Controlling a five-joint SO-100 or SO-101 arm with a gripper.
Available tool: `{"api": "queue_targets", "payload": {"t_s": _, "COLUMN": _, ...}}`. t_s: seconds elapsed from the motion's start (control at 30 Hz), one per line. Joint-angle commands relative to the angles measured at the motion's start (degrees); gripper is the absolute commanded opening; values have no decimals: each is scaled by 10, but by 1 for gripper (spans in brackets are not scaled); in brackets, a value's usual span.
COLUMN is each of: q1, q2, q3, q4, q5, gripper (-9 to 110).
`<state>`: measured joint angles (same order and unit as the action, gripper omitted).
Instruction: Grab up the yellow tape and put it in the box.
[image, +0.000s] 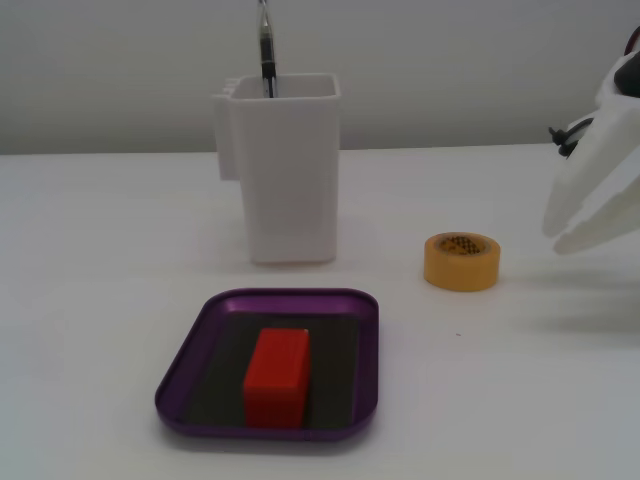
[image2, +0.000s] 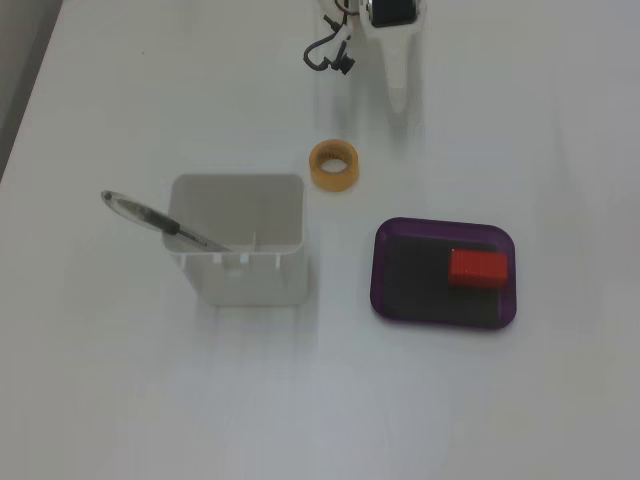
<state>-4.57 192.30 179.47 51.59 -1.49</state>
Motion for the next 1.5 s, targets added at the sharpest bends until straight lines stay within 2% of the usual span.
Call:
{"api": "queue_targets", "payload": {"t_s": 0.0, "q1": -2, "q2": 62, "q3": 13, "q4": -5, "q5": 4, "gripper": -1}}
{"api": "queue_targets", "payload": {"t_s": 0.7, "q1": -1, "q2": 62, "q3": 11, "q4": 2, "q5": 3, "gripper": -1}}
{"api": "queue_targets", "payload": {"t_s": 0.83, "q1": 1, "q2": 62, "q3": -46, "q4": 18, "q5": 2, "gripper": -1}}
{"api": "queue_targets", "payload": {"t_s": 1.1, "q1": 144, "q2": 60, "q3": -134, "q4": 31, "q5": -1, "gripper": -1}}
{"api": "queue_targets", "payload": {"t_s": 1.37, "q1": 160, "q2": 55, "q3": -135, "q4": 49, "q5": -4, "gripper": 0}}
{"api": "queue_targets", "payload": {"t_s": 1.47, "q1": 161, "q2": 5, "q3": -144, "q4": 43, "q5": -5, "gripper": 0}}
